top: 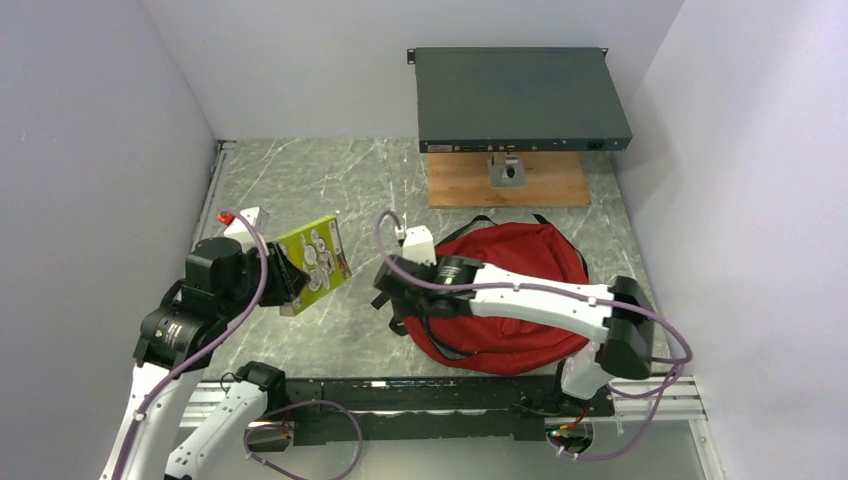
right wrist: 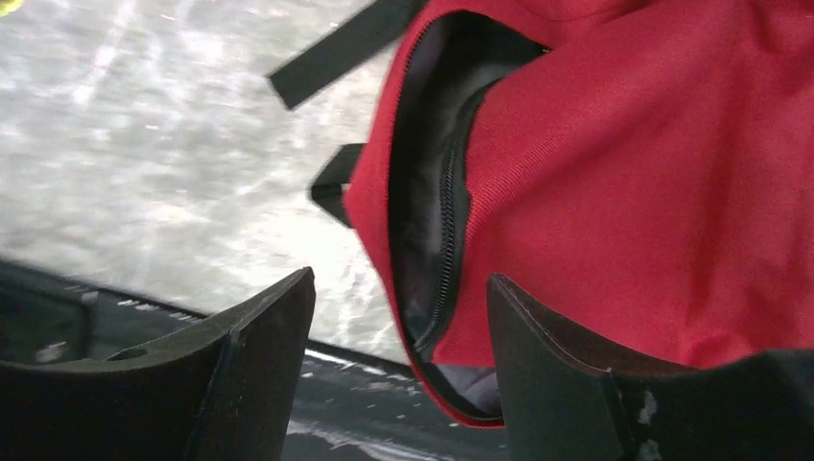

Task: Pack the student bag
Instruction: Place the book in the student bag.

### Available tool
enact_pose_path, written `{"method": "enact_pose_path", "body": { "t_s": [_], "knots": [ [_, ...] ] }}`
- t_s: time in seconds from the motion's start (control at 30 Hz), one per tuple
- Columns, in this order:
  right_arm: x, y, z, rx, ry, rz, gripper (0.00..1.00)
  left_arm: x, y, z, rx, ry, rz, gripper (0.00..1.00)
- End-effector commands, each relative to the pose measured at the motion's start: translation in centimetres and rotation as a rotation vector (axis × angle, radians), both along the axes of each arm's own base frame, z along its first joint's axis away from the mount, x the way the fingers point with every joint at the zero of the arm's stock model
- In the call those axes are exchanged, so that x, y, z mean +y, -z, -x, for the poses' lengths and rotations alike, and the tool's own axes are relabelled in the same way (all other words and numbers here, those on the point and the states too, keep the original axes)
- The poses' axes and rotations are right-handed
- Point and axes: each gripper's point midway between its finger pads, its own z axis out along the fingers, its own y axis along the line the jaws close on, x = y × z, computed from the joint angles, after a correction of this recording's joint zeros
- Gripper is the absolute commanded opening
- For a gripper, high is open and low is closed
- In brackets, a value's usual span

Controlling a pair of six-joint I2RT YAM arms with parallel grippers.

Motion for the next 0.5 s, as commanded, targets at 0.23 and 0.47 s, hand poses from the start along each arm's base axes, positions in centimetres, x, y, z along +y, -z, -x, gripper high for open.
{"method": "enact_pose_path", "body": {
  "t_s": [0.23,0.47],
  "knots": [
    [-5.0,0.9,-1.9,-0.203,0.075,0.362,0.52,-4.0,-2.3,-0.8,-0.065,0.158,0.159,0.00],
    [-4.8,0.3,-2.6,-0.262,0.006,0.360,0.00,-7.0,-3.0,0.3,-0.064,0.334,0.266,0.00]
  ]
}}
